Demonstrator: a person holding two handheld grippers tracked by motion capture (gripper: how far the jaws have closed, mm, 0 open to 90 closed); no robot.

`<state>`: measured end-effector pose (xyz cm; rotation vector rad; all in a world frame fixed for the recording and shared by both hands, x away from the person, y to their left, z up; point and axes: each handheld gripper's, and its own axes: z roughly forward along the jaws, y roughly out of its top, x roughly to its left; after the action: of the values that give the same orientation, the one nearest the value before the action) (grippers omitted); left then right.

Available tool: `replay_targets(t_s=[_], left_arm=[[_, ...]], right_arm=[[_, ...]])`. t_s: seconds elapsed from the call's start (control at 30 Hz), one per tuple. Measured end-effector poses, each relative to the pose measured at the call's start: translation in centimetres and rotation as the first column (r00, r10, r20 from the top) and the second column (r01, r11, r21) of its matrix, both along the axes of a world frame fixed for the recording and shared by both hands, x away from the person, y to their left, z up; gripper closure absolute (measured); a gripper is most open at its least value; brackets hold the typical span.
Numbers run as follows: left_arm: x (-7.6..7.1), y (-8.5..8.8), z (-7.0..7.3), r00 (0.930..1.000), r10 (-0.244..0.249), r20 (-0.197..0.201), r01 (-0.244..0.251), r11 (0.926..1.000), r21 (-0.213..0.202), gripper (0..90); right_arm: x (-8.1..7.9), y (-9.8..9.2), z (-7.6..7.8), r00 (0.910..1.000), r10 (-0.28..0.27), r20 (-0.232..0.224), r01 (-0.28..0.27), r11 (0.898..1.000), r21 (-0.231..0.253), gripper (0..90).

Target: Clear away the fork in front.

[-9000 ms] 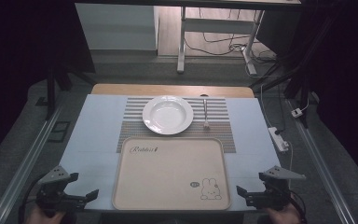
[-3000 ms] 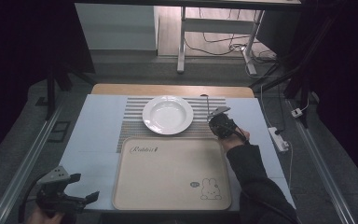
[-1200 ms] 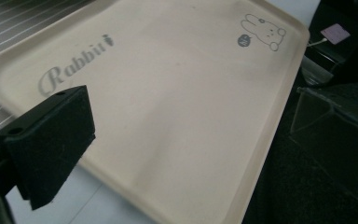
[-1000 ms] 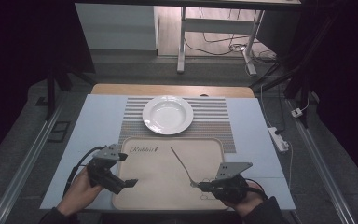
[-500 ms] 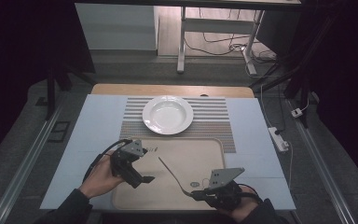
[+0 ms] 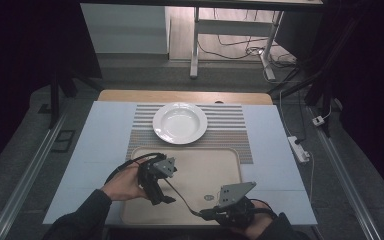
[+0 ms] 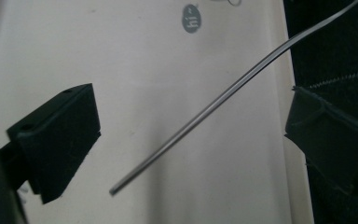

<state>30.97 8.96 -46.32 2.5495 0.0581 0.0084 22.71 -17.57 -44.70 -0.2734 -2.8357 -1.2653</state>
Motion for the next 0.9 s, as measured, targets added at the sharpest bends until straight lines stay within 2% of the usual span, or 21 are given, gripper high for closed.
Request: replay_targets(t_s=[0.03,0.1,0.17,0.2,0.27,0.33,0.37,0.43,0.47,0.5,0.6,0.63,0.67,0.7,0.73,0.8,0.83,0.9], left_arm=[[0.0,-0.2,-0.1,0.9999,-0.014,0.008,0.014,0.9998,0.013,5.2],[-0.1,-0.5,-0.2,0.9989,-0.043,0.021,0.042,0.9984,0.039,13.4],[-0.2,-0.7,-0.3,0.9963,-0.071,0.048,0.068,0.995,0.074,15.6],[-0.3,-0.8,-0.3,0.9946,-0.088,0.054,0.083,0.9929,0.085,21.6],[-0.5,-1.1,-0.4,0.9885,-0.132,0.073,0.124,0.9869,0.103,26.1],[-0.6,-1.1,-0.4,0.9862,-0.144,0.082,0.134,0.9848,0.11,31.7],[-0.6,-1.2,-0.4,0.9839,-0.155,0.089,0.144,0.9827,0.116,31.7],[-0.8,-1.4,-0.3,0.9782,-0.184,0.096,0.172,0.9773,0.123,37.7],[-0.8,-1.5,-0.3,0.9717,-0.213,0.101,0.2,0.9711,0.131,40.0],[-0.8,-1.5,-0.3,0.9717,-0.213,0.101,0.2,0.9711,0.131,43.4],[-1.0,-1.7,-0.2,0.9639,-0.246,0.103,0.23,0.9625,0.143,50.4],[-1.0,-1.7,-0.2,0.9598,-0.259,0.109,0.242,0.9592,0.147,52.6],[-1.1,-1.7,-0.1,0.9519,-0.283,0.118,0.264,0.9523,0.153,55.1],[-1.1,-1.7,-0.1,0.9519,-0.283,0.118,0.264,0.9523,0.153,57.1],[-1.3,-1.7,-0.1,0.9456,-0.299,0.128,0.279,0.9476,0.156,59.3],[-1.3,-1.7,0.0,0.9397,-0.319,0.124,0.298,0.941,0.16,62.8],[-1.3,-1.7,0.0,0.9397,-0.319,0.124,0.298,0.941,0.16,64.9],[-1.4,-1.7,0.0,0.9359,-0.332,0.116,0.312,0.9359,0.163,69.2]], right_arm=[[0.0,0.0,0.0,1.0,0.0,0.0,0.0,1.0,0.0,89.6],[0.0,0.1,0.0,1.0,0.008,-0.003,-0.008,1.0,-0.003,89.6],[0.0,0.2,0.0,0.9999,0.01,-0.003,-0.01,1.0,-0.004,89.6],[0.0,0.2,0.0,0.9999,0.013,-0.005,-0.013,1.0,-0.006,89.6],[0.0,0.2,-0.1,0.9998,0.019,-0.009,-0.019,1.0,-0.004,89.6],[-0.1,0.3,0.0,0.9997,0.023,-0.01,-0.023,1.0,-0.01,89.6],[-0.1,0.3,0.0,0.9997,0.023,-0.01,-0.023,1.0,-0.01,89.6],[-0.1,0.4,-0.1,0.9994,0.032,-0.015,-0.032,0.999,-0.01,89.6],[-0.1,0.4,-0.1,0.9993,0.035,-0.017,-0.035,0.999,-0.011,89.6],[-0.1,0.4,-0.1,0.9992,0.036,-0.018,-0.036,0.999,-0.011,89.6],[-0.1,0.4,-0.2,0.999,0.04,-0.02,-0.04,0.999,-0.013,89.6],[-0.1,0.4,-0.2,0.999,0.04,-0.02,-0.04,0.999,-0.015,89.6],[-0.1,0.4,-0.2,0.999,0.04,-0.022,-0.04,0.999,-0.016,89.6],[-0.1,0.4,-0.2,0.999,0.04,-0.022,-0.04,0.999,-0.016,89.6],[-0.1,0.5,-0.3,0.9988,0.042,-0.026,-0.042,0.999,-0.017,89.6],[0.0,0.5,-0.3,0.9987,0.043,-0.027,-0.044,0.999,-0.023,89.6],[0.0,0.5,-0.3,0.9987,0.043,-0.027,-0.044,0.999,-0.023,89.6],[0.0,0.5,-0.3,0.9985,0.048,-0.027,-0.049,0.998,-0.027,89.6]])
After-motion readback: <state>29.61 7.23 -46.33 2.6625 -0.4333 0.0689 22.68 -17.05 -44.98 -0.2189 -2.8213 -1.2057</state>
